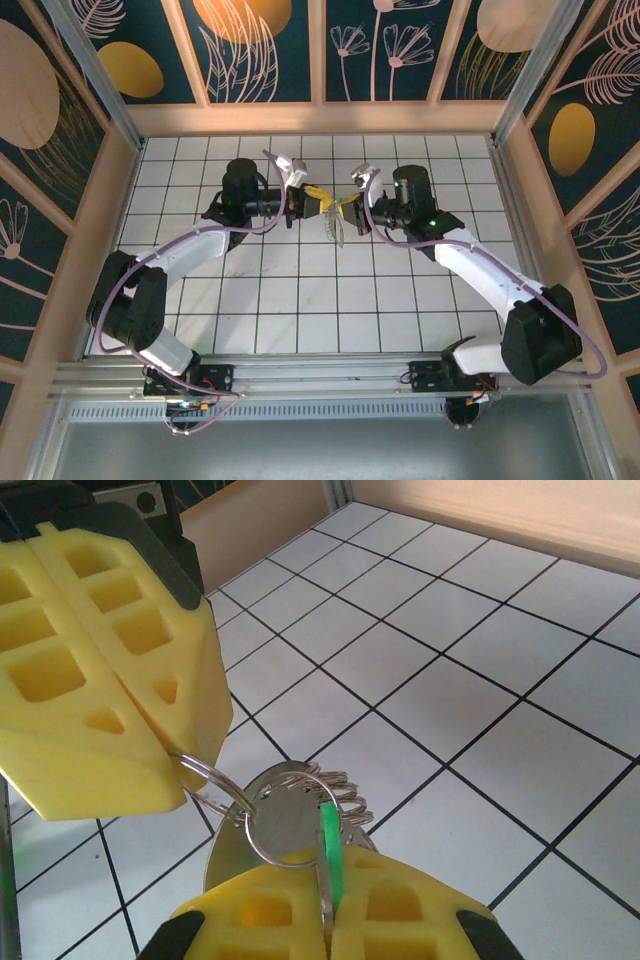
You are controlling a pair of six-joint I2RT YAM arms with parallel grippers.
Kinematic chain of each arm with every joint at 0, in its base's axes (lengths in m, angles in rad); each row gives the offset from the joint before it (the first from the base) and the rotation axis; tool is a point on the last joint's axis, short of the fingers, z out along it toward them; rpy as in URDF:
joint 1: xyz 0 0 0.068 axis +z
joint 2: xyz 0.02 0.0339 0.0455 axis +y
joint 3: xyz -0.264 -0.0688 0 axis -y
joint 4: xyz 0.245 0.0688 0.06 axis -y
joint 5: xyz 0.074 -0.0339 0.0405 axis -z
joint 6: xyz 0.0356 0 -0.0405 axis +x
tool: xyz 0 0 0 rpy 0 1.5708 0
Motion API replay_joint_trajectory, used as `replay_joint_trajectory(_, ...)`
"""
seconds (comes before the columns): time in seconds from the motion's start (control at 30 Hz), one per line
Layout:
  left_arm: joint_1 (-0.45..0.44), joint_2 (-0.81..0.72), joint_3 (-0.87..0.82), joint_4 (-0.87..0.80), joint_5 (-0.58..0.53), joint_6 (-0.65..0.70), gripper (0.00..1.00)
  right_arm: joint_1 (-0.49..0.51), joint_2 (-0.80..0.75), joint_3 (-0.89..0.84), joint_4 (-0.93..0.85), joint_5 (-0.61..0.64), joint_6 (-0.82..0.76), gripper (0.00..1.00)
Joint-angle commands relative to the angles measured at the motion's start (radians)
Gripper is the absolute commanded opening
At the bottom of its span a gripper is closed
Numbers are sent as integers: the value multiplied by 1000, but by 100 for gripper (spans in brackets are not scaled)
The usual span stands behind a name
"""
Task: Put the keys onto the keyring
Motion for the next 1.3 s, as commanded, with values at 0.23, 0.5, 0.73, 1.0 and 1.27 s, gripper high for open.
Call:
replay_joint_trajectory(0.23,1,-33,-8,34,61,12,0,49,48,98,-59,102,-19,0)
replay_joint_trajectory(0.5,0,-33,-10,38,50,14,0,34,40,93,-77,162,-11,0)
replay_joint_trajectory(0.73,1,-36,-13,30,45,21,0,0,1,68,-78,176,0,0)
replay_joint_trajectory(1.0,1,-37,-16,24,44,25,0,-20,-17,65,-86,165,-1,0)
replay_joint_trajectory(1.27,1,-33,-12,26,47,22,0,5,26,101,-99,153,-9,0)
